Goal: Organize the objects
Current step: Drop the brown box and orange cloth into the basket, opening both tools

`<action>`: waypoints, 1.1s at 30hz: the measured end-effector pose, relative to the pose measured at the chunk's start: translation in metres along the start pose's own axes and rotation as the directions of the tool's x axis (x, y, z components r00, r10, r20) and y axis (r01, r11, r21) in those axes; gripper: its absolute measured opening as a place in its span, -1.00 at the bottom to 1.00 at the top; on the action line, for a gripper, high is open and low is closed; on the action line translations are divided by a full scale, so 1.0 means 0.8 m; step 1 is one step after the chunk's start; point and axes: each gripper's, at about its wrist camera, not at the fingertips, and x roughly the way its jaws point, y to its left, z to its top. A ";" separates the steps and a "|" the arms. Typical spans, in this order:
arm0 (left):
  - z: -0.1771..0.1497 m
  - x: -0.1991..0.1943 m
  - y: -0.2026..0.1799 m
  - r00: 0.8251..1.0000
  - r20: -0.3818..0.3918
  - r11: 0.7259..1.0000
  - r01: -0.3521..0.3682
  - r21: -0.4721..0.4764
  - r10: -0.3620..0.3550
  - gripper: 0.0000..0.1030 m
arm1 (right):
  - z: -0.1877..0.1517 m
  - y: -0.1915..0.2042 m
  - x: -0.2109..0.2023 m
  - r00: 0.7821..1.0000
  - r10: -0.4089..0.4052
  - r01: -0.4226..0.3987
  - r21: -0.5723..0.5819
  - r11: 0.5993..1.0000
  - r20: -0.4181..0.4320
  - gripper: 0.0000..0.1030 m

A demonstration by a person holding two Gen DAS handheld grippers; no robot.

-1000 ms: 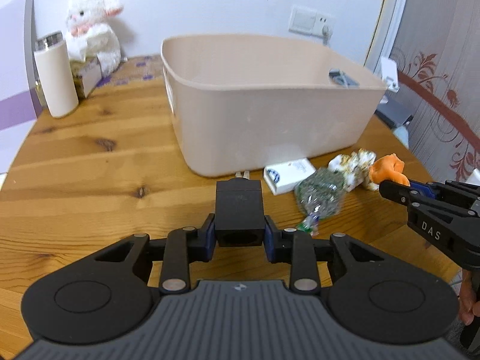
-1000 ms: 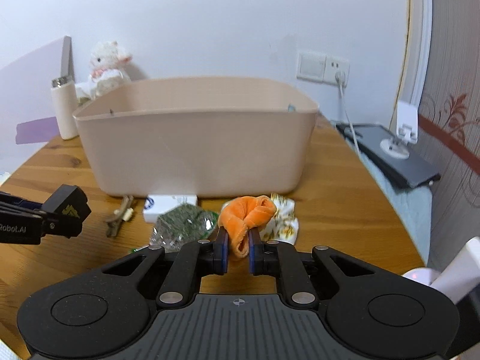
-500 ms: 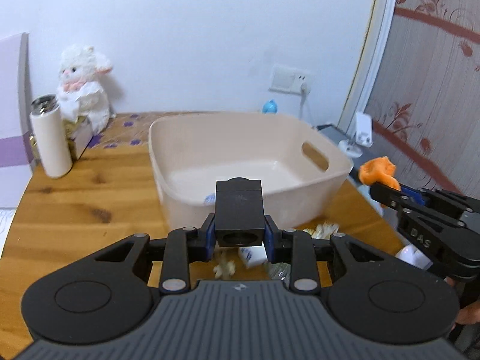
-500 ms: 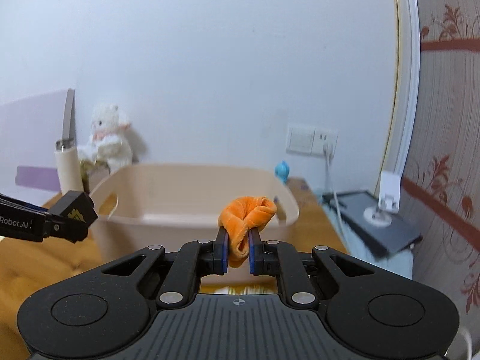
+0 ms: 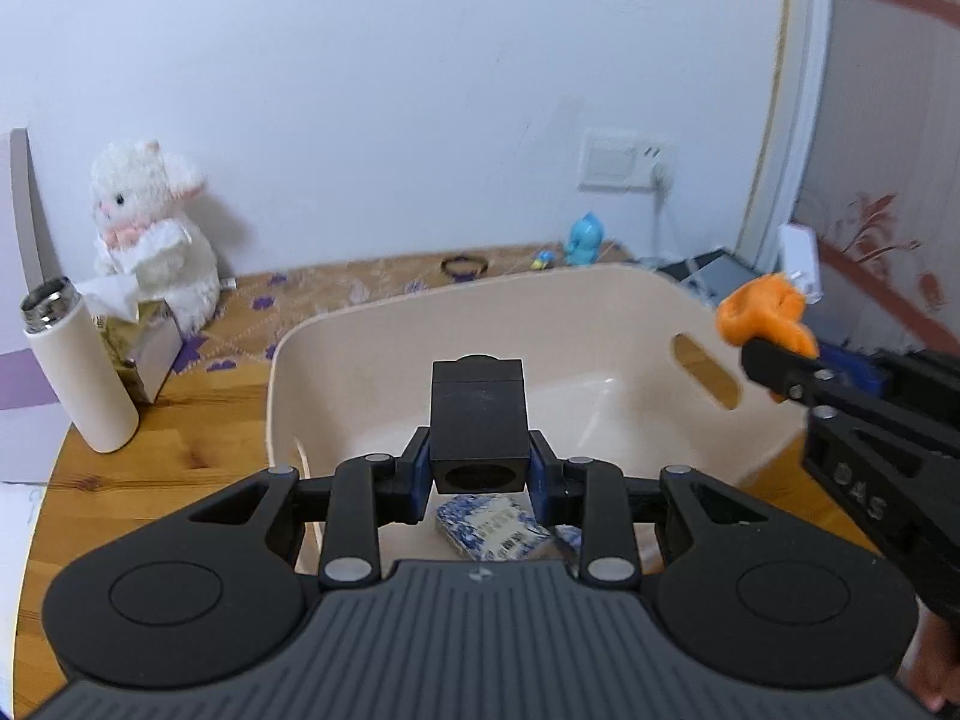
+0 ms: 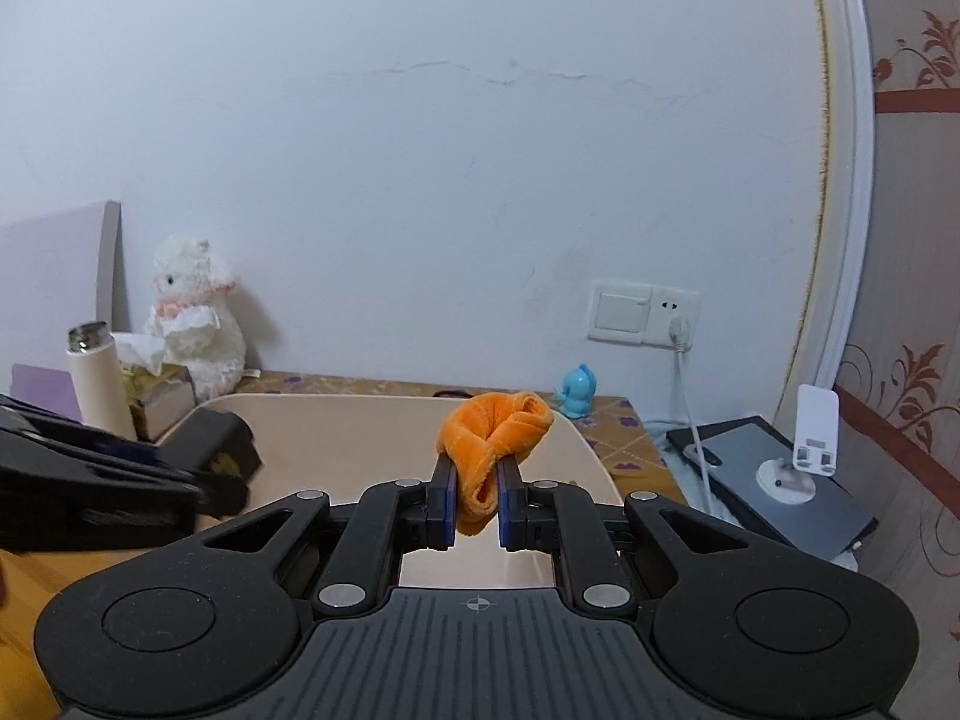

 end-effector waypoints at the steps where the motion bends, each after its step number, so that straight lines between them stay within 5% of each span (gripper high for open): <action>1: 0.000 0.013 -0.001 1.000 -0.011 1.000 -0.020 0.011 0.020 -0.35 | 0.000 0.001 0.008 1.000 -0.001 0.001 -0.003 1.000 -0.008 -0.77; 15: -0.010 0.106 -0.007 0.973 -0.203 0.993 -0.092 0.078 0.106 -0.35 | -0.020 0.010 0.095 0.980 0.000 -0.010 -0.051 0.999 -0.198 -0.74; 17: -0.010 0.106 -0.007 0.970 -0.219 0.992 -0.091 0.082 0.107 -0.34 | -0.023 0.010 0.100 0.976 0.001 -0.012 -0.051 0.999 -0.219 -0.65; 19: -0.009 0.102 -0.006 0.971 -0.214 0.993 -0.092 0.077 0.106 -0.28 | -0.023 0.009 0.099 0.975 0.001 -0.011 -0.044 0.999 -0.222 -0.22; 21: -0.007 0.094 -0.005 0.975 -0.194 0.993 -0.092 0.072 0.104 0.05 | -0.021 0.006 0.094 0.977 0.003 -0.010 -0.031 0.999 -0.212 0.06; 25: -0.002 0.066 0.000 0.984 -0.137 0.993 -0.111 0.040 0.116 0.40 | -0.013 0.002 0.072 0.986 -0.002 -0.001 -0.021 1.000 -0.168 0.21; 33: -0.005 0.004 -0.002 0.989 -0.053 0.990 -0.138 0.010 0.138 0.47 | -0.003 -0.005 0.013 0.995 -0.003 0.003 0.007 1.000 -0.100 0.46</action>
